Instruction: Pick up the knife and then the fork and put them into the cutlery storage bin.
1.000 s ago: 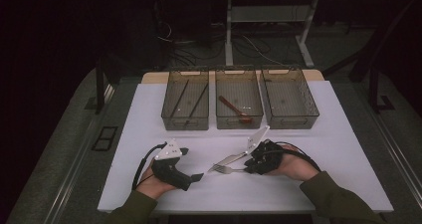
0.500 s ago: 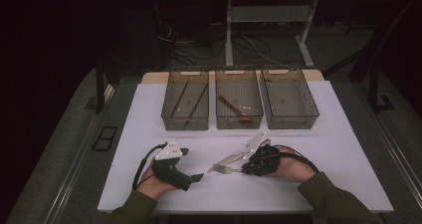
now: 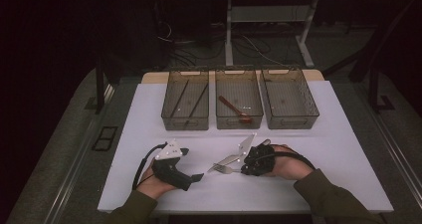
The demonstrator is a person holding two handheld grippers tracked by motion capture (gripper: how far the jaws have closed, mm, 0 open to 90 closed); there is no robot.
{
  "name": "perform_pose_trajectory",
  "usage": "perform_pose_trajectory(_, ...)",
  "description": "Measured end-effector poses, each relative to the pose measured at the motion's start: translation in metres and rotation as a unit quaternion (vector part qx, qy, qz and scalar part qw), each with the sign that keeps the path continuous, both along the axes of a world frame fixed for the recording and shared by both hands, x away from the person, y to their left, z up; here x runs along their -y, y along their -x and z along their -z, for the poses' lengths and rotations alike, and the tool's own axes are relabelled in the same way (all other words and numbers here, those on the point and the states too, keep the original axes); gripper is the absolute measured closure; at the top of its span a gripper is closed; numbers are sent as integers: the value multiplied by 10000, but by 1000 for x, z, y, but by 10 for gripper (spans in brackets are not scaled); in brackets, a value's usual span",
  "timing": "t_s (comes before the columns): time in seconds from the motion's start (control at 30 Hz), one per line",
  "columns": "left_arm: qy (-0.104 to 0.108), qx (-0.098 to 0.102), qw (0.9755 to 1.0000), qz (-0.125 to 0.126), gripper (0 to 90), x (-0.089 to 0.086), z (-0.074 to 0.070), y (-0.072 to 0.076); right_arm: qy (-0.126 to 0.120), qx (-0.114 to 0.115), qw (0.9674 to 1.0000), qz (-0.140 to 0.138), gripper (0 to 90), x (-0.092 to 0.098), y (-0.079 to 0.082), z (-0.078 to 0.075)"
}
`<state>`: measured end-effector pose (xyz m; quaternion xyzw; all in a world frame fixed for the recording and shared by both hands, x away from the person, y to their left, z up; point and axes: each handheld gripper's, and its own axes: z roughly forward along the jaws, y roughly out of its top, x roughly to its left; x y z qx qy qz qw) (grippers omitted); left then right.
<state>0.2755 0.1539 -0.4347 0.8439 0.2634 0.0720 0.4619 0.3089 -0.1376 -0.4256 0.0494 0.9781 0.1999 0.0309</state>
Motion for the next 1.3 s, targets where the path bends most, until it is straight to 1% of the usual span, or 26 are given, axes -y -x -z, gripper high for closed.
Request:
perform_pose_trajectory(0.13, 0, 7, 10000, 6, 0, 0, 0, 0, -97, -60, 9999, 88, 847, 2, 0, 0)
perform_pose_trajectory(0.27, -3, 9, 10000, 14, 0, -1, -1, 0, -325, -277, 9988, 237, 848, 9, -5, 1)
perform_pose_trajectory(0.4, -4, 0, 10000, 14, 0, -1, 0, 0, -549, -368, 9974, 281, 847, 15, -7, -4)
perform_pose_trajectory(0.43, -2, 7, 10000, 11, 0, 0, 0, 0, -603, -405, 9967, 350, 847, 17, -7, -5)
perform_pose_trajectory(0.5, -10, 18, 10000, 19, 0, -1, -1, 0, -718, -420, 9959, 364, 847, 21, -8, -7)
perform_pose_trajectory(0.63, -19, 35, 10000, 28, 0, -1, -1, 0, -1014, -475, 9923, 537, 846, 28, -8, -14)
perform_pose_trajectory(0.7, -18, 38, 10000, 31, 0, -1, -1, 0, -1169, -444, 9904, 587, 846, 33, -9, -19)
perform_pose_trajectory(0.73, -20, 38, 10000, 31, 0, -1, -1, 0, -1202, -399, 9900, 616, 847, 35, -10, -21)
perform_pose_trajectory(0.77, -18, 36, 10000, 28, 0, -1, -1, 0, -1253, -405, 9891, 658, 847, 37, -10, -23)
perform_pose_trajectory(0.83, -23, 42, 10000, 33, 0, -1, -1, 0, -1405, -373, 9866, 746, 847, 43, -12, -27)
perform_pose_trajectory(0.93, -25, 50, 10000, 39, 0, -1, -1, 0, -1556, -351, 9830, 906, 846, 51, -13, -33)
perform_pose_trajectory(1.0, -25, 48, 10000, 41, 0, -1, -1, 0, -1685, -326, 9803, 973, 846, 56, -15, -36)
perform_pose_trajectory(1.03, -26, 47, 10000, 39, 0, -1, -1, 0, -1761, -341, 9783, 1034, 846, 59, -16, -38)
perform_pose_trajectory(1.07, -26, 46, 10000, 41, 0, -1, -1, 0, -1801, -288, 9776, 1055, 846, 62, -17, -39)
perform_pose_trajectory(1.1, -25, 49, 10000, 42, 0, -1, -1, 0, -1901, -327, 9740, 1191, 847, 65, -17, -41)
perform_pose_trajectory(1.13, -24, 50, 10000, 45, 0, -1, -1, 0, -1930, -291, 9729, 1240, 847, 69, -19, -43)
perform_pose_trajectory(1.17, -25, 52, 10000, 44, 0, -1, -1, 0, -2019, -335, 9691, 1374, 847, 71, -18, -45)
perform_pose_trajectory(1.2, -24, 53, 10000, 45, 0, -1, -1, 0, -2071, -287, 9678, 1403, 847, 74, -20, -46)
perform_pose_trajectory(1.23, -26, 51, 10000, 42, 0, -1, -1, 0, -2131, -298, 9649, 1507, 849, 77, -20, -47)
perform_pose_trajectory(1.27, -25, 51, 10000, 41, 0, -1, -1, 0, -2187, -260, 9624, 1588, 852, 81, -22, -49)
perform_pose_trajectory(1.3, -19, 50, 10000, 40, 0, -1, -1, 0, -2233, -257, 9605, 1642, 852, 84, -23, -50)
